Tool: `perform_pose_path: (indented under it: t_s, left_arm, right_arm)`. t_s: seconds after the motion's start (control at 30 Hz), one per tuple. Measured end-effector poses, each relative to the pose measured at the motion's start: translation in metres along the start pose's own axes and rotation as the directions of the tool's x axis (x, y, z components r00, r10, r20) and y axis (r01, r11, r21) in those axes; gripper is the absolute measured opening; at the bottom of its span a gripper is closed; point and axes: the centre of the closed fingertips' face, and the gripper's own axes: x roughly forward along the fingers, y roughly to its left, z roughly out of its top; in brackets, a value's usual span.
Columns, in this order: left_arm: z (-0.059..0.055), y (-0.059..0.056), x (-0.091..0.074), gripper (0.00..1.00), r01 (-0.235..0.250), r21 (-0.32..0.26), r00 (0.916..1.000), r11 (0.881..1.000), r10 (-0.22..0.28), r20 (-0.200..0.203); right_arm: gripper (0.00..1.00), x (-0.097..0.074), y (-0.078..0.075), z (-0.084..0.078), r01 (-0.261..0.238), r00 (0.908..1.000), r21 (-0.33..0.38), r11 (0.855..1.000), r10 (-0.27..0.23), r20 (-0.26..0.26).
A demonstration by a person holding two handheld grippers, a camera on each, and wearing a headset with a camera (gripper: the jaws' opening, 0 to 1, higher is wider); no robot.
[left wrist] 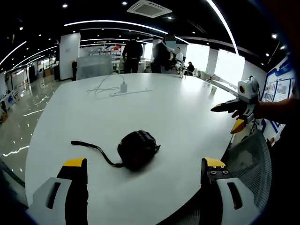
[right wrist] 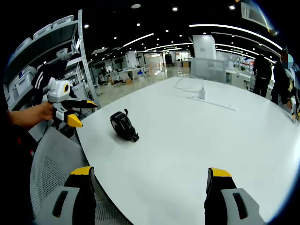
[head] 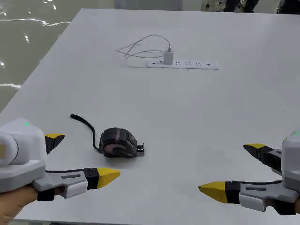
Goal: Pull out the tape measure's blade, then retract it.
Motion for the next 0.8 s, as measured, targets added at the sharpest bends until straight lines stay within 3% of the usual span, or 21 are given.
perform_pose_path:
  t_s: [0.63,0.8]
  left_arm:
    - [0.002,0.008,0.007,0.99,0.018,0.023,0.9998,1.000,-0.018,-0.008]
    - [0.003,0.007,0.016,0.99,0.072,0.077,0.9967,0.994,-0.069,-0.041]
  right_arm:
    - [0.98,0.000,-0.001,-0.001,0.003,1.0000,0.004,1.000,-0.003,-0.004]
    - [0.98,0.001,-0.003,-0.001,0.005,1.0000,0.003,1.000,-0.005,-0.008]
